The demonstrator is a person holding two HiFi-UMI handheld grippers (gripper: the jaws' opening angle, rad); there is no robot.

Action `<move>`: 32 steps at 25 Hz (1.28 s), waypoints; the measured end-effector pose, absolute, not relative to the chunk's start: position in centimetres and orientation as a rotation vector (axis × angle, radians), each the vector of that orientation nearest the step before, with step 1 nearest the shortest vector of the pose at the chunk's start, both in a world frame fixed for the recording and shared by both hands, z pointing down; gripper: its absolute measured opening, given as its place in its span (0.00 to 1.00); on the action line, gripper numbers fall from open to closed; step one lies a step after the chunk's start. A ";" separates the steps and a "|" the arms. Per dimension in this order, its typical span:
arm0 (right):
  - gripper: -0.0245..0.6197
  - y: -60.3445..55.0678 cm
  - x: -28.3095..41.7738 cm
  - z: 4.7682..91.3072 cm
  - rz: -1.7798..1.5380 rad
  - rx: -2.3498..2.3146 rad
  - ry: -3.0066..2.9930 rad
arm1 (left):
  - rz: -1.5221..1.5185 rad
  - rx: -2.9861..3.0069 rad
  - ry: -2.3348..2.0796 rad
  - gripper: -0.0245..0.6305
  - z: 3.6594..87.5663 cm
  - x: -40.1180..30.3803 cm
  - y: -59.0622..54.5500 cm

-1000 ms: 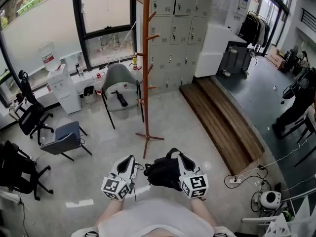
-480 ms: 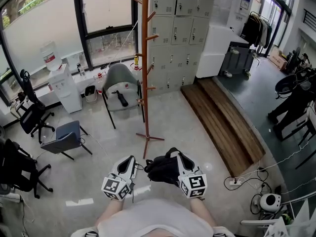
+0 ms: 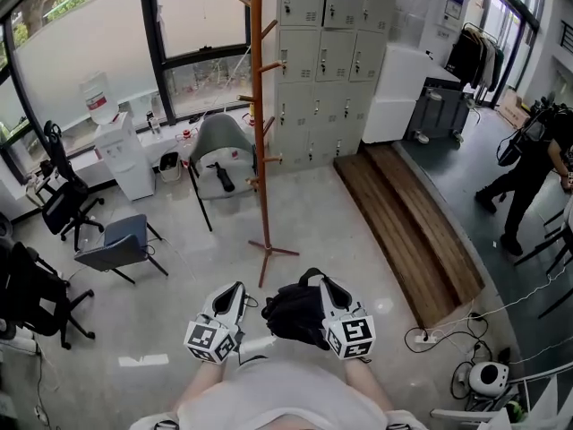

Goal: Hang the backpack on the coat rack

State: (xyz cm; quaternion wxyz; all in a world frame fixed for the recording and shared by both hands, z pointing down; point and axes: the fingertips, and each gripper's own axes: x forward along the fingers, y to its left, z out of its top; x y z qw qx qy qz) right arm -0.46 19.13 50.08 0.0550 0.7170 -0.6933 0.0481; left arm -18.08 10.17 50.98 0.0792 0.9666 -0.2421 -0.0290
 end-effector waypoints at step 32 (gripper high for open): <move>0.08 -0.5 8.1 51.3 0.180 2.271 -1.967 | -0.069 2.899 -0.580 0.05 52.5 -9.0 -12.1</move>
